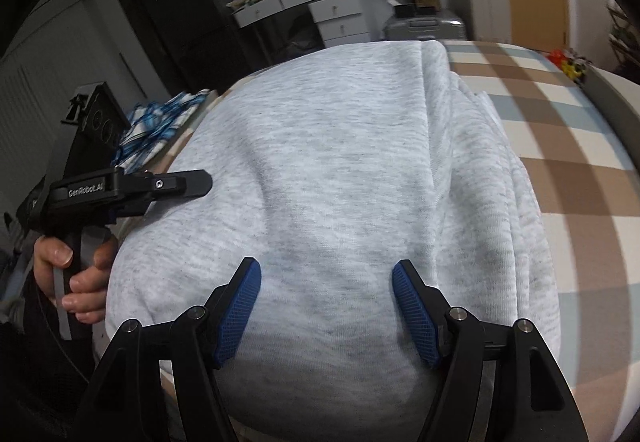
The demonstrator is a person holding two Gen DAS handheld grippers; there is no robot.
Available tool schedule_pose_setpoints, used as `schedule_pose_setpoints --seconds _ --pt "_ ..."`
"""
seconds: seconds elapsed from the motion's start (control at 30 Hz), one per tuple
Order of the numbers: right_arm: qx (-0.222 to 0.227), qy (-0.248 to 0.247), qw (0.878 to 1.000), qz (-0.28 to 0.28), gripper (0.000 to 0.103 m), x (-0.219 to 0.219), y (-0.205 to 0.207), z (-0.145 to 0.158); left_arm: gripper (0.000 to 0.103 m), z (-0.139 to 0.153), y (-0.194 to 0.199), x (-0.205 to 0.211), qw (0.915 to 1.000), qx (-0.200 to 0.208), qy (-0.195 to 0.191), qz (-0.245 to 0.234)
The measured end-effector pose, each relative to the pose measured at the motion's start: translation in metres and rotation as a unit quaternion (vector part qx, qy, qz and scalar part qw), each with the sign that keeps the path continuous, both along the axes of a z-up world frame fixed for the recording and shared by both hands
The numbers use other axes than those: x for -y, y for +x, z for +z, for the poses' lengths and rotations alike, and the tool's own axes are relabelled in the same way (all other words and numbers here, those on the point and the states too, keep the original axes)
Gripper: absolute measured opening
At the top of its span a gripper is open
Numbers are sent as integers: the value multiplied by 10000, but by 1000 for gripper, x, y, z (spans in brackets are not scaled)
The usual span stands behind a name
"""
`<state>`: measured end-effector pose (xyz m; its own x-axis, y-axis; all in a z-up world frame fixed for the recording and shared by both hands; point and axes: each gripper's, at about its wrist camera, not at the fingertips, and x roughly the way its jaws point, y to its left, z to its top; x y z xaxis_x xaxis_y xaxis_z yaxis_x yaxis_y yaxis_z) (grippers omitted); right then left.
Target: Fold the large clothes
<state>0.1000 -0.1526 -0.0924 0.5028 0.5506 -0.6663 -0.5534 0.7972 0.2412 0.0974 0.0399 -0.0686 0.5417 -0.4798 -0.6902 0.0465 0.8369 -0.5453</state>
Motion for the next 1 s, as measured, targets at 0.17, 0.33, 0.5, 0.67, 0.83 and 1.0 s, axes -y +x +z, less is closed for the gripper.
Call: schedule_pose_setpoints --seconds 0.17,0.33,0.5,0.67,0.83,1.0 --pt "-99 11 9999 -44 70 -6 4 1 71 1 -1 3 9995 17 297 89" --pt "-18 146 9996 -249 71 28 5 26 71 15 -6 13 9968 162 754 225" --pt "149 182 9989 -412 73 34 17 42 71 46 -29 11 9822 1147 1434 388" --pt "-68 -275 9986 -443 70 0 51 35 71 33 -22 44 9775 1308 1626 -302" --pt "-495 -25 9968 -630 73 -3 94 34 72 19 -31 75 9679 1221 1519 -1590" --pt "-1115 364 9916 -550 70 -3 116 16 77 6 -45 98 9329 1543 2549 -2021"
